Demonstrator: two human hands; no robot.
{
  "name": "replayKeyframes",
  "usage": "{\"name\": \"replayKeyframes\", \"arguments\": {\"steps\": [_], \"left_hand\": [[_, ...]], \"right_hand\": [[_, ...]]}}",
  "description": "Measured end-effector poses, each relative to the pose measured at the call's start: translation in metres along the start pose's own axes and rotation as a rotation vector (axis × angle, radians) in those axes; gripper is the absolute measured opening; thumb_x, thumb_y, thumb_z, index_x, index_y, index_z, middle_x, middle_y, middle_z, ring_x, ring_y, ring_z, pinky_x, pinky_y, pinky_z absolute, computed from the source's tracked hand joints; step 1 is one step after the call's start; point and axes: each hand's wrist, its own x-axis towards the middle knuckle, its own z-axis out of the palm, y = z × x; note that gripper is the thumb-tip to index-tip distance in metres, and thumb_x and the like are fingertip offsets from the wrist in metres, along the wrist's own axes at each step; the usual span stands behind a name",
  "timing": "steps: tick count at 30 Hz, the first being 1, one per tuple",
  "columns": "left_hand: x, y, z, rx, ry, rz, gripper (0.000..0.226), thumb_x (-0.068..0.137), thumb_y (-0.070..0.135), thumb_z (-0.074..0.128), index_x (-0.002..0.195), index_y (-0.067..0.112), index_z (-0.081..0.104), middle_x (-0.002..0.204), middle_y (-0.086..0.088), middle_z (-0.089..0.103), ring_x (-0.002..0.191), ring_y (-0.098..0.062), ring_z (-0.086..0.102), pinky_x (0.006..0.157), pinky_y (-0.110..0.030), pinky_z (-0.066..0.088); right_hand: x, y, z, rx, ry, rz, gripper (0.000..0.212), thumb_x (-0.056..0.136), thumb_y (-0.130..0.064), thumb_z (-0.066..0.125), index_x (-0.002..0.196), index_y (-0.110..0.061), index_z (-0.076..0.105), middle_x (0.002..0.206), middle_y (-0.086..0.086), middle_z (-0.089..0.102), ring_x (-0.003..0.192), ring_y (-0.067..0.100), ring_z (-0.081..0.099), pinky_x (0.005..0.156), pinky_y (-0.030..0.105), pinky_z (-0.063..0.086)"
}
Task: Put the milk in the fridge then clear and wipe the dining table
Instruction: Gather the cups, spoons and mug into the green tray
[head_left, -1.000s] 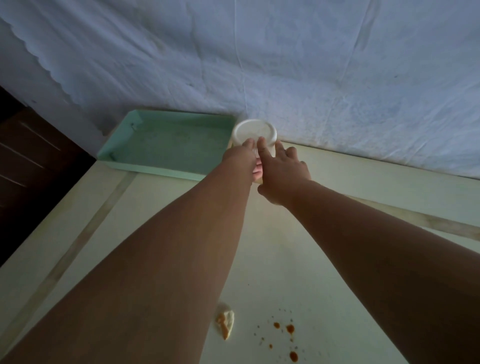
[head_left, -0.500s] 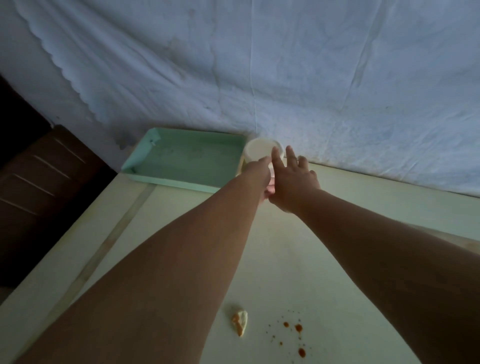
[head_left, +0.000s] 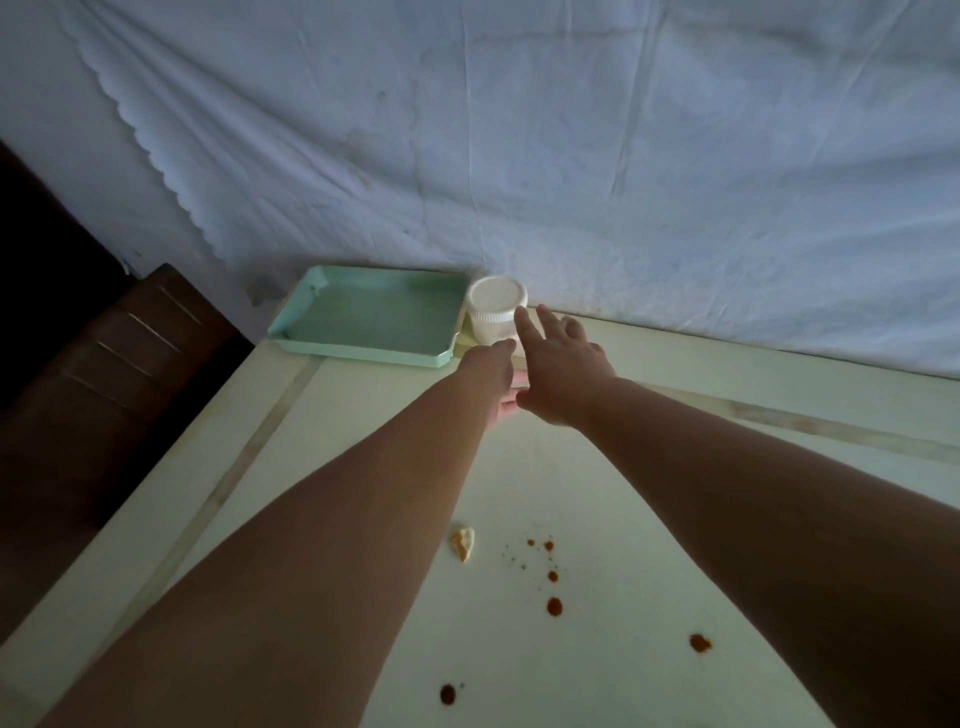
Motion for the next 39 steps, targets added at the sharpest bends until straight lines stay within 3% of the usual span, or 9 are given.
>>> {"name": "replayKeyframes", "arguments": {"steps": [4,7,11,15,17,20,24,34,39], "left_hand": [[-0.049,-0.007,0.012,0.035,0.001,0.048,0.036,0.098,0.03,0.049,0.132,0.017,0.052,0.124,-0.007,0.063,0.102,-0.025,0.067,0.096,-0.039,0.052],[-0.089,-0.022,0.024,0.056,0.013,0.061,0.032,0.096,0.033,0.051,0.124,0.019,0.057,0.117,-0.008,0.069,0.092,-0.02,0.068,0.088,-0.03,0.05],[-0.143,-0.051,0.039,0.069,-0.042,0.05,0.026,0.098,0.03,0.049,0.118,0.015,0.057,0.119,-0.005,0.066,0.107,-0.022,0.066,0.102,-0.036,0.049],[-0.209,-0.081,0.05,0.113,-0.038,0.08,0.03,0.097,0.026,0.051,0.121,0.008,0.057,0.088,-0.002,0.054,0.057,-0.012,0.043,0.055,-0.021,0.037],[-0.236,-0.095,0.052,0.141,-0.002,0.098,0.031,0.097,0.029,0.052,0.122,0.009,0.057,0.098,-0.002,0.06,0.068,-0.014,0.053,0.057,-0.023,0.041],[-0.273,-0.115,0.056,0.18,0.056,0.118,0.034,0.098,0.034,0.051,0.124,0.013,0.057,0.116,-0.004,0.064,0.101,-0.019,0.065,0.086,-0.03,0.054],[-0.313,-0.144,0.06,0.168,0.043,0.109,0.034,0.099,0.034,0.05,0.125,0.012,0.057,0.12,-0.003,0.064,0.105,-0.02,0.064,0.097,-0.034,0.05],[-0.351,-0.208,0.034,-0.119,-0.074,0.071,0.036,0.103,0.023,0.047,0.134,0.007,0.052,0.133,-0.01,0.059,0.122,-0.026,0.059,0.102,-0.034,0.045],[-0.354,-0.241,0.004,-0.266,-0.115,0.011,0.038,0.101,0.024,0.052,0.133,0.004,0.054,0.126,-0.012,0.064,0.104,-0.025,0.065,0.069,-0.029,0.049]], "right_hand": [[-0.049,0.001,-0.015,0.063,-0.031,0.024,0.101,0.087,-0.037,0.065,0.157,-0.026,-0.006,0.165,0.005,-0.001,0.15,0.035,0.006,0.112,0.052,0.029],[-0.094,0.006,-0.026,0.086,-0.021,0.032,0.1,0.086,-0.037,0.064,0.157,-0.026,-0.006,0.165,0.006,-0.001,0.149,0.036,0.007,0.112,0.052,0.03],[-0.157,0.012,-0.031,0.131,-0.036,0.034,0.106,0.075,-0.051,0.058,0.157,-0.024,-0.004,0.166,0.006,0.0,0.15,0.036,0.007,0.114,0.055,0.029],[-0.231,0.026,-0.035,0.212,-0.017,0.086,0.101,0.087,-0.036,0.065,0.156,-0.025,-0.008,0.165,0.008,0.0,0.15,0.037,0.005,0.115,0.056,0.028],[-0.263,0.031,-0.033,0.232,0.0,0.089,0.101,0.087,-0.035,0.065,0.156,-0.025,-0.008,0.165,0.007,0.001,0.15,0.037,0.006,0.113,0.055,0.027],[-0.302,0.031,-0.025,0.27,0.007,0.079,0.103,0.086,-0.037,0.067,0.157,-0.024,-0.007,0.165,0.01,0.004,0.149,0.039,0.006,0.116,0.053,0.027],[-0.34,0.028,-0.016,0.294,0.031,0.076,0.104,0.086,-0.039,0.067,0.156,-0.021,-0.008,0.164,0.013,0.007,0.15,0.037,0.007,0.117,0.052,0.025],[-0.408,-0.001,0.012,0.36,0.049,0.111,0.097,0.09,-0.036,0.064,0.157,-0.022,-0.005,0.164,0.009,0.01,0.149,0.033,0.01,0.116,0.047,0.028],[-0.427,-0.025,0.041,0.371,0.04,0.173,0.094,0.091,-0.035,0.062,0.157,-0.019,-0.003,0.163,0.01,0.014,0.149,0.033,0.012,0.118,0.045,0.024]]}}
